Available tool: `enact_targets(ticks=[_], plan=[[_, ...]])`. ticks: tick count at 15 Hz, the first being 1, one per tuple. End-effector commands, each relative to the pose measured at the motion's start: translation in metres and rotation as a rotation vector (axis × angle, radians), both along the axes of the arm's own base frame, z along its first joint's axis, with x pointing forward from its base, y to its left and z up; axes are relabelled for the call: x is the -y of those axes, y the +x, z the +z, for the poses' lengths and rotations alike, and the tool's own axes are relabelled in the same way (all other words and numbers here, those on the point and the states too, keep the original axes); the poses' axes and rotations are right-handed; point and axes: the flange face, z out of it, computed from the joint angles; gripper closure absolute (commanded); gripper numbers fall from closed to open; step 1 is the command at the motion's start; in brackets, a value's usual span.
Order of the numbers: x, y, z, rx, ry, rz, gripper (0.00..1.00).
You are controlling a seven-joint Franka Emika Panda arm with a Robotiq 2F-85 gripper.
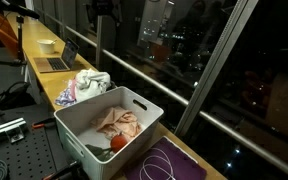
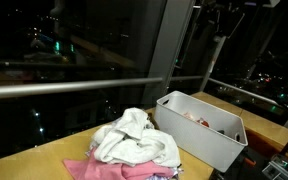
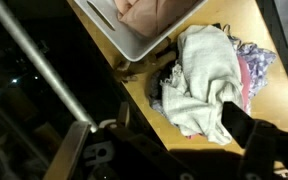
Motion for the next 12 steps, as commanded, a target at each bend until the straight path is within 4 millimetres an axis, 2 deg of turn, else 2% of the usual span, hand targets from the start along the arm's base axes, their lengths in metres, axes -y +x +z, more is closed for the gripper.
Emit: enact_targets(ticks=[1, 3, 9, 12], plan=[[0.061, 0.009, -0.041, 0.003, 0.052, -0.049, 0.0], [0.085, 0.017, -0.078, -0.004, 0.063, -0.072, 0.0], [0.119, 0.023, -0.207, -0.037, 0.035, -0.067, 0.0], [0.142, 0.029, -0.257, -0.05, 0.024, -0.069, 0.0]])
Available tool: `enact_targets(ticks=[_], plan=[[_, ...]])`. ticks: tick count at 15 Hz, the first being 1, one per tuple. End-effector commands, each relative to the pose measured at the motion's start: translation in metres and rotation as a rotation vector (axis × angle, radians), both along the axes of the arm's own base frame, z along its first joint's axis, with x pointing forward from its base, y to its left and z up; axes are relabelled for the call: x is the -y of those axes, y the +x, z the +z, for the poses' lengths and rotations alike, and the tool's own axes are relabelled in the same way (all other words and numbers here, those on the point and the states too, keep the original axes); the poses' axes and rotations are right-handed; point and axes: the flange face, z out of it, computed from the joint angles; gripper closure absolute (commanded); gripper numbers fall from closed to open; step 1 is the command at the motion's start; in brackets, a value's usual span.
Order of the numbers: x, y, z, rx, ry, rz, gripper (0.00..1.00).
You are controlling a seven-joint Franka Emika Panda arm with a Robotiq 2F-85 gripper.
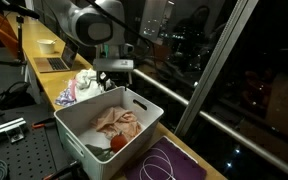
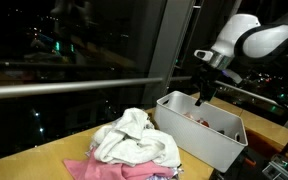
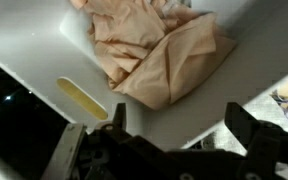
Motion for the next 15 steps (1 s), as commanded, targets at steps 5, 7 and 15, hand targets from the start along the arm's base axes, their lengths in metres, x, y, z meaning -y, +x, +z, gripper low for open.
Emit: enact_targets(ticks=[5, 7, 15], plan=[[0.06, 0.035, -0.087, -0.003, 0.001, -0.018, 0.0], [0.067, 0.046, -0.102, -0.012, 0.014, -0.033, 0.0], [0.088, 0.073, -0.159, -0.062, 0.022, -0.06, 0.0]])
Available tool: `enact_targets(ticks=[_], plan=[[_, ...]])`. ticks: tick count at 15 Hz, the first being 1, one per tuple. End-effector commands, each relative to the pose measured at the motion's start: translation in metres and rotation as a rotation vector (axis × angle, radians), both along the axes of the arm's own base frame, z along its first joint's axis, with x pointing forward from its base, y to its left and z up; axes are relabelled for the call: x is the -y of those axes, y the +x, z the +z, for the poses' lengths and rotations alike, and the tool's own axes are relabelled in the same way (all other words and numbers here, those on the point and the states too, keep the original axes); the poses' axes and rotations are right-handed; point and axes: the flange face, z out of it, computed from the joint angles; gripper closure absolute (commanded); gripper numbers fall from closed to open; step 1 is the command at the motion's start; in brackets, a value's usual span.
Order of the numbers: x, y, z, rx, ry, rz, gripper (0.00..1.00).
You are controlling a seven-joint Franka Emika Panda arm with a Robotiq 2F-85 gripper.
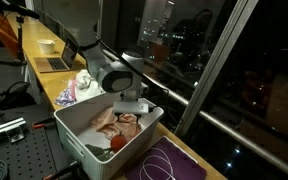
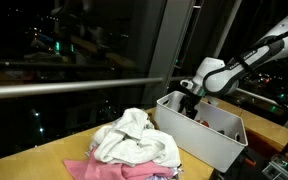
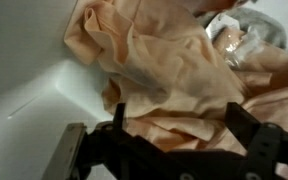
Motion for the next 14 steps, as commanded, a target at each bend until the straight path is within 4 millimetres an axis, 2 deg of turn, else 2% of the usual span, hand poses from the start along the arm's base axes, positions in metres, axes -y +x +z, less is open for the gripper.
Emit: enact_targets(ticks=[1, 3, 6, 8, 14], plan=[[0.016, 0.013, -0.02, -0.011, 0.004, 0.002, 0.0], [0.026, 0.011, -0.029, -0.03, 0.002, -0.008, 0.0], [0.04, -0.005, -0.04, -0.076, 0.002, -0.025, 0.0], [0.04, -0.016, -0.043, -0.108, 0.007, -0.029, 0.0], [-0.015, -0.034, -0.014, -0.159, 0.067, 0.025, 0.0]])
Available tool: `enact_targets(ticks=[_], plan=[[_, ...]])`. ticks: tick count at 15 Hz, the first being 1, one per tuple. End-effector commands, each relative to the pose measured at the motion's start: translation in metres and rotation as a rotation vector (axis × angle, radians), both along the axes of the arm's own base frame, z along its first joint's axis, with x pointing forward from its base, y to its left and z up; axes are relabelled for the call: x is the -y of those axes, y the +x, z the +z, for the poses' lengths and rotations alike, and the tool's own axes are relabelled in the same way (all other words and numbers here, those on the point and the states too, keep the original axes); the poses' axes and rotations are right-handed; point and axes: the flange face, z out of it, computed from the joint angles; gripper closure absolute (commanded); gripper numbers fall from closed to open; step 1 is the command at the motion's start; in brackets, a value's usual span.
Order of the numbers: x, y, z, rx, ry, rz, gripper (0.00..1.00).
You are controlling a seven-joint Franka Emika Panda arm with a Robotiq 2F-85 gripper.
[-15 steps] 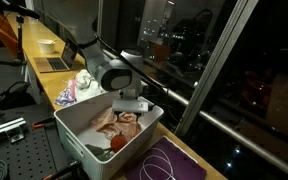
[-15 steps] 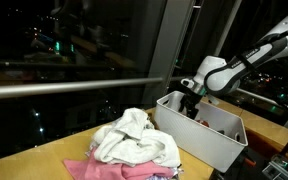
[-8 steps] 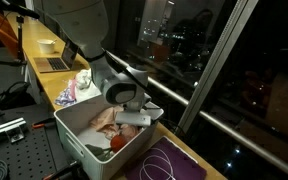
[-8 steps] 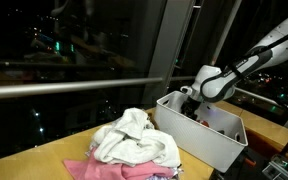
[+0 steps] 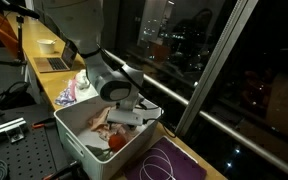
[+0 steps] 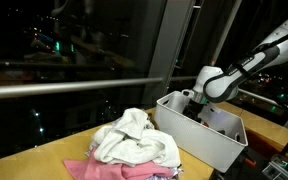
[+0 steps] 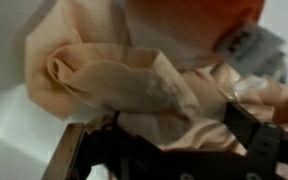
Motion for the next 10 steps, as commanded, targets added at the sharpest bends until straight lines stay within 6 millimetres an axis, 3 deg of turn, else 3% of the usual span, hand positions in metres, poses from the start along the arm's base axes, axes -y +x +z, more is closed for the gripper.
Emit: enact_targets(ticks=[1, 5, 10], plan=[[-0.027, -0.013, 0.027, -0.029, 0.034, 0.041, 0.0], [-0.024, -0.02, 0.033, -0.049, 0.031, 0.041, 0.0], [0.02, -0.041, 0.003, -0.098, -0.012, 0.011, 0.0]])
